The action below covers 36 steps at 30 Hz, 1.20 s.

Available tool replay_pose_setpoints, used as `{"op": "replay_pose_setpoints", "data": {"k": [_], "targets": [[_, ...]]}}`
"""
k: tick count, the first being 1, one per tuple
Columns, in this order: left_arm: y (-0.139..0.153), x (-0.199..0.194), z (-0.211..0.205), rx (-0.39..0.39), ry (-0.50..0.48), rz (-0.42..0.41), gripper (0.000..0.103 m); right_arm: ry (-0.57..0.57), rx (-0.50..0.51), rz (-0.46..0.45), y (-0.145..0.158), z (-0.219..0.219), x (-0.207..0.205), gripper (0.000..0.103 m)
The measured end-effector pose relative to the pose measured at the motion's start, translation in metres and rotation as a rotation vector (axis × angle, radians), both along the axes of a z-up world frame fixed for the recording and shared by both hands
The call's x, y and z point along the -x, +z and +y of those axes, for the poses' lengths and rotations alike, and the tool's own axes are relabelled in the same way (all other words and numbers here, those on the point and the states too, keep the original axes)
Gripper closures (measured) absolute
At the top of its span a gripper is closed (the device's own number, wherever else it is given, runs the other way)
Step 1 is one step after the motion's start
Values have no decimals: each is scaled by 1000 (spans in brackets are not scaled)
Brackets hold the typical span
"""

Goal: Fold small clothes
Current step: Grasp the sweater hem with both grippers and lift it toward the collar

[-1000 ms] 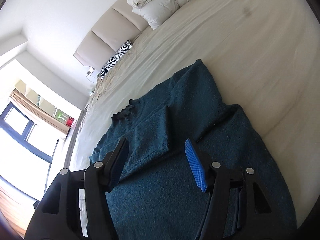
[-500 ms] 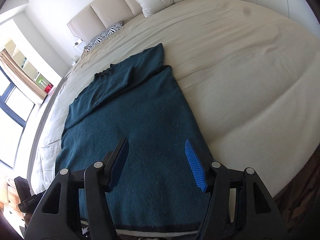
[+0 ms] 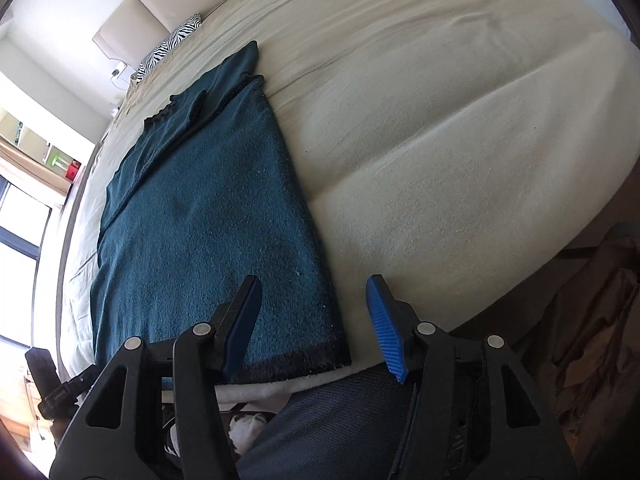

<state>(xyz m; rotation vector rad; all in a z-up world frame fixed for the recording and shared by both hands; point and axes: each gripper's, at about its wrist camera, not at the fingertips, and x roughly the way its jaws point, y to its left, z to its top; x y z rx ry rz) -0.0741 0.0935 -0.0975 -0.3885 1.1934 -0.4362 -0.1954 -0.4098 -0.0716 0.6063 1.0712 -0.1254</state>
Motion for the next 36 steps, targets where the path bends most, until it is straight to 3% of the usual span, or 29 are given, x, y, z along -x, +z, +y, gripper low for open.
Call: {"op": "replay_pose_setpoints", "data": {"k": [4,12,18,23,26,27,28,29,33,36], "targets": [[0,-1,3,2,12,10,45,-4,-39,21,-1,-2,2,67],[-2,-2,7,6,17,18,54,32,-59,45,2,4,9,72],[-6,-5,15,40,41,40,70,36,-89,50,-1,2,10,81],[-8,-5,16,50,45,51,67,41,-108,44,-3,-3,9,85],[-5,-5,12,13,26,39,68,47,-108,46,-5,-4,10,92],[-4,-4,10,-6,21,32,74,52,-107,45,-5,-3,10,94],[-4,-4,8,-18,18,31,89,55,-103,44,-4,-2,10,94],[-4,-4,8,-20,15,34,95,59,-99,43,-4,-1,10,95],[-2,-3,10,-5,23,27,96,58,-98,19,3,0,11,96],[3,-4,16,49,40,23,96,39,-140,-21,10,-3,13,96]]}}
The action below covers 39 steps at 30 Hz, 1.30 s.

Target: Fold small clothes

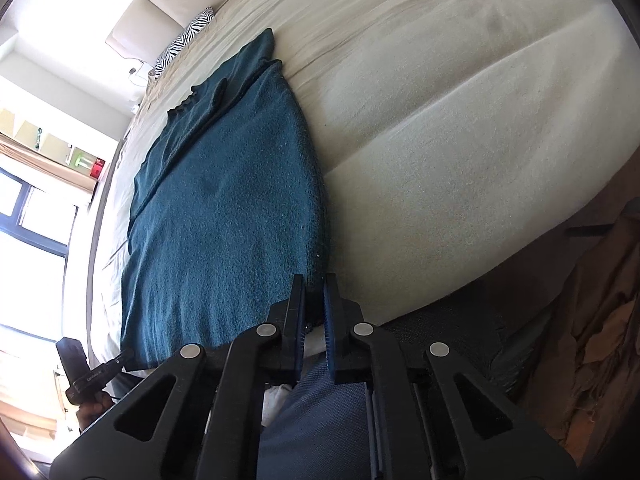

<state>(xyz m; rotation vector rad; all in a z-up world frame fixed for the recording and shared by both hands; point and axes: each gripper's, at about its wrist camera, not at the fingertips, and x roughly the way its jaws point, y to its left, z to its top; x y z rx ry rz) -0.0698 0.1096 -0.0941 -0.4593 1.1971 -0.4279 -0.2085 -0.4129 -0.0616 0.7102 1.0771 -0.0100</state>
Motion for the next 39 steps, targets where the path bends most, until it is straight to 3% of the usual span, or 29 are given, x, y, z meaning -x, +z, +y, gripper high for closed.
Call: {"op": "replay_pose_setpoints", "data": {"k": [10,20,32,39], "targets": [[42,-22,27,240,84,-79,96,-30,-175,-193,41,-1,-33,96],[60,-69,36,464,188,-81,96,-96,-217,-316,67,0,-82,96],[77,-163,42,555,300,-133,96,-134,-151,-371,82,-9,-177,96],[76,-221,42,541,339,-132,96,-101,-103,-382,85,-5,-246,96]]}}
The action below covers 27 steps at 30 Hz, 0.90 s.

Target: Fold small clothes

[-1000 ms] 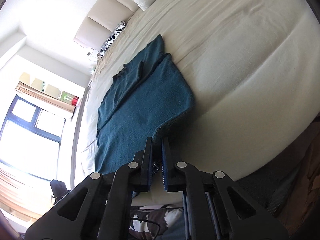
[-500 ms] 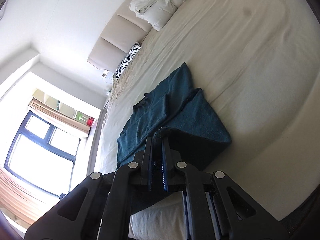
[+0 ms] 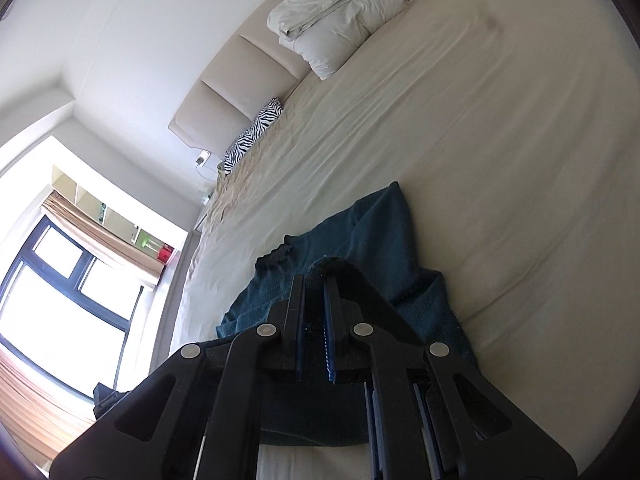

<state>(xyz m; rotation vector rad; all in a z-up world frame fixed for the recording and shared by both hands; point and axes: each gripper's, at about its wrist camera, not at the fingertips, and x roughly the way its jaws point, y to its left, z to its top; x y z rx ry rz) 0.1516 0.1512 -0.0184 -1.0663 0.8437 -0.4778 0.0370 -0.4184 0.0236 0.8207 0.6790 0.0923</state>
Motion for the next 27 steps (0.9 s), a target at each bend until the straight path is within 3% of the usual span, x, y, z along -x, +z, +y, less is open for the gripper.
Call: {"op": "replay_pose_setpoints", "data": {"k": [14,24,26,27], "targets": [[-43,-117,-3,-81,51,96,96,-32,60,124,-57,3,-154,96],[-86,-170,-11,-181,49,175,95,-75,42,233,-118,-14,-225,93],[-95,-170,-13,-189,43,189,80,-68,60,275,-129,-14,-234,91],[-96,-167,-11,-183,55,185,59,-65,66,276,-131,-14,-236,88]]}}
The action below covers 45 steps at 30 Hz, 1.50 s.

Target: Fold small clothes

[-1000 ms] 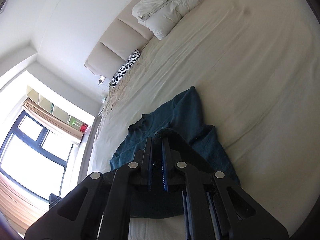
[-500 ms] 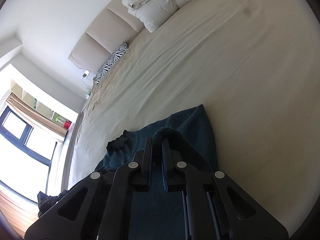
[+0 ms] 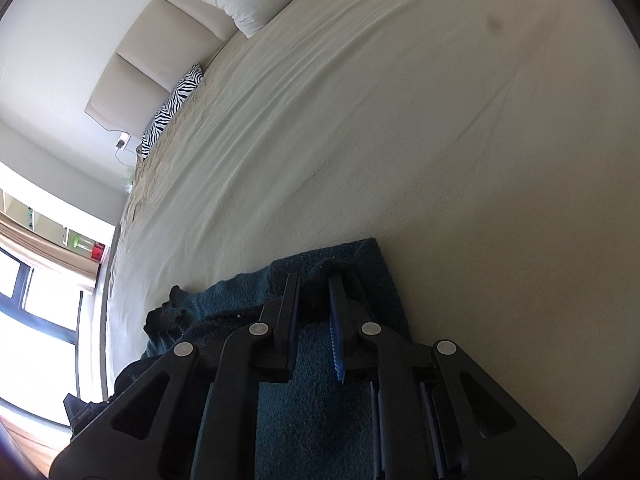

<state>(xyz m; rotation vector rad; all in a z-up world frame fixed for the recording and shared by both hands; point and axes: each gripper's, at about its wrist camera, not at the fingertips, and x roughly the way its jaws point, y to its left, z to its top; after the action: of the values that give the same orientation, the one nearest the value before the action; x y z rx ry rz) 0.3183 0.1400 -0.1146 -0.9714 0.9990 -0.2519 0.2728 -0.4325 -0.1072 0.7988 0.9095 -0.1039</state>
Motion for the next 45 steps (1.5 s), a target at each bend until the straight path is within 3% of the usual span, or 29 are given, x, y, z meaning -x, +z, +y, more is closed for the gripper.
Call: {"op": "replay_pose_setpoints", "data": {"k": [1,3,4,6,9,12,15,19,21,25,28,31,35,45], "targets": [[1,5,3,8,17,-15,41,2,5,-11,1,0,0,83],[8,15,7,-13,43,-28,26,6,30,-31,6,0,3,72],[13,21,10,-26,51,-37,26,5,45,-36,9,-1,5,59],[20,31,13,-41,44,-59,25,-25,70,-50,14,-4,14,43],[33,51,7,-115,9,-91,25,-16,68,-83,25,-9,39,43],[37,77,-4,-201,-31,-119,26,52,124,-73,31,1,60,46],[28,102,-13,-235,-57,-108,28,144,223,-41,31,18,81,60],[11,128,-19,-259,-93,-89,35,208,298,-5,24,36,113,61],[10,137,-22,-284,-100,-100,38,228,322,4,21,41,125,68],[13,142,-31,-337,-114,-115,51,246,345,7,16,49,162,75],[17,146,-31,-363,-113,-123,63,227,353,7,17,44,166,88],[17,151,-31,-401,-105,-124,75,218,391,3,21,44,169,94],[14,153,-32,-446,-100,-114,89,212,450,11,24,47,169,97],[20,164,-32,-497,-98,-129,95,170,493,23,33,48,178,98]]}}
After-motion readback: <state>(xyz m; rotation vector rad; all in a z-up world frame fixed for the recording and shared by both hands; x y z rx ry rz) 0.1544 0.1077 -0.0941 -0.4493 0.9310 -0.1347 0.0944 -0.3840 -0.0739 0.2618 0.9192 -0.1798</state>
